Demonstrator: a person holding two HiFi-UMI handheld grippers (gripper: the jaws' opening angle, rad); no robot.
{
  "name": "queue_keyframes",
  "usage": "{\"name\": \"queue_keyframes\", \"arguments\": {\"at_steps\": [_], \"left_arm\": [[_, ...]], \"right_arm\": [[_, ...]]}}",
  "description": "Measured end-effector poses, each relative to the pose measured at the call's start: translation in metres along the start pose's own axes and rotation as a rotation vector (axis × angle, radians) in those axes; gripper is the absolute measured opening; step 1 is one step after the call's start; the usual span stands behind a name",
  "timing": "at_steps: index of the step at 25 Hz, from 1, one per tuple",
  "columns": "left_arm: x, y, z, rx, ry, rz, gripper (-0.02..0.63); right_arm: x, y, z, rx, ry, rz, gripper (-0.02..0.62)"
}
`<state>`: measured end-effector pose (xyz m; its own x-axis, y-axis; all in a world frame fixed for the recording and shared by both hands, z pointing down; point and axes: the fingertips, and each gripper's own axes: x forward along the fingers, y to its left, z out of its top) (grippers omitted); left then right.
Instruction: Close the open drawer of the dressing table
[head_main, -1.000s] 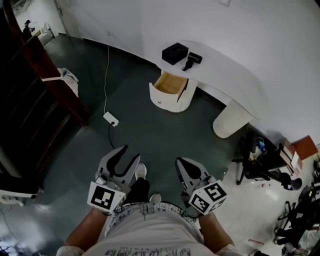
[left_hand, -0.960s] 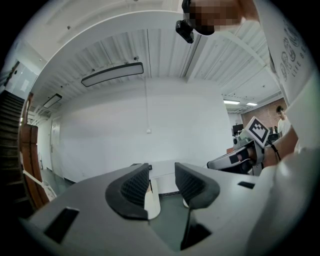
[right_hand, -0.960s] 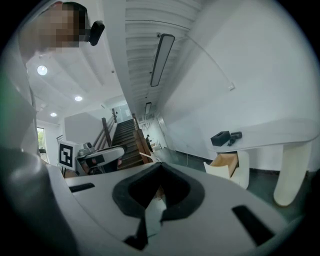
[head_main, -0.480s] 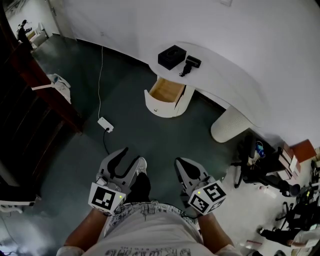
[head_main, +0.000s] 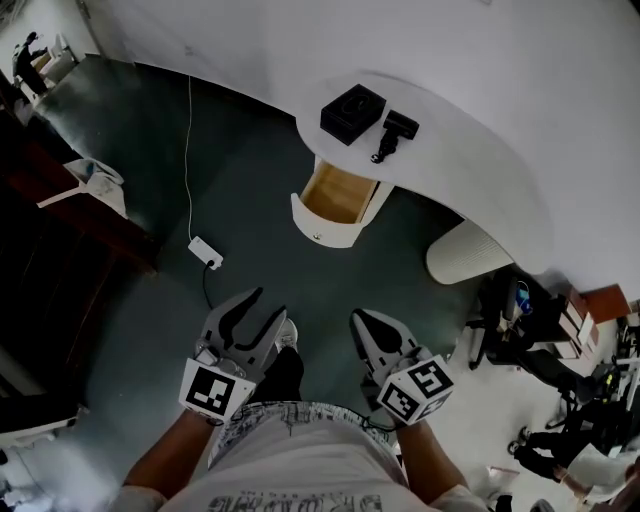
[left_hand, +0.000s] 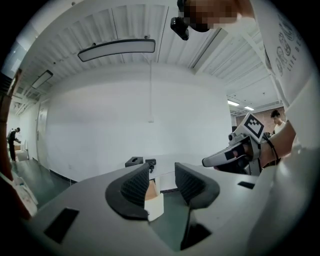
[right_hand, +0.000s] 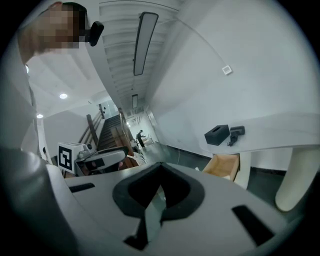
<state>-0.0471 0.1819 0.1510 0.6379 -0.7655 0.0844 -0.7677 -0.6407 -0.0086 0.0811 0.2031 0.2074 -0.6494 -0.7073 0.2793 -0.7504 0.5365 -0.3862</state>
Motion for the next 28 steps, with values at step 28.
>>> {"name": "queue_keyframes", "arguments": {"at_steps": [28], "left_arm": [[0.149,0.145,-0.106,-0.082,0.089,-0.054,0.179]], "right_arm": [[0.185,-0.114,0.049,-0.028,0.096,-0.078,0.008]]}}
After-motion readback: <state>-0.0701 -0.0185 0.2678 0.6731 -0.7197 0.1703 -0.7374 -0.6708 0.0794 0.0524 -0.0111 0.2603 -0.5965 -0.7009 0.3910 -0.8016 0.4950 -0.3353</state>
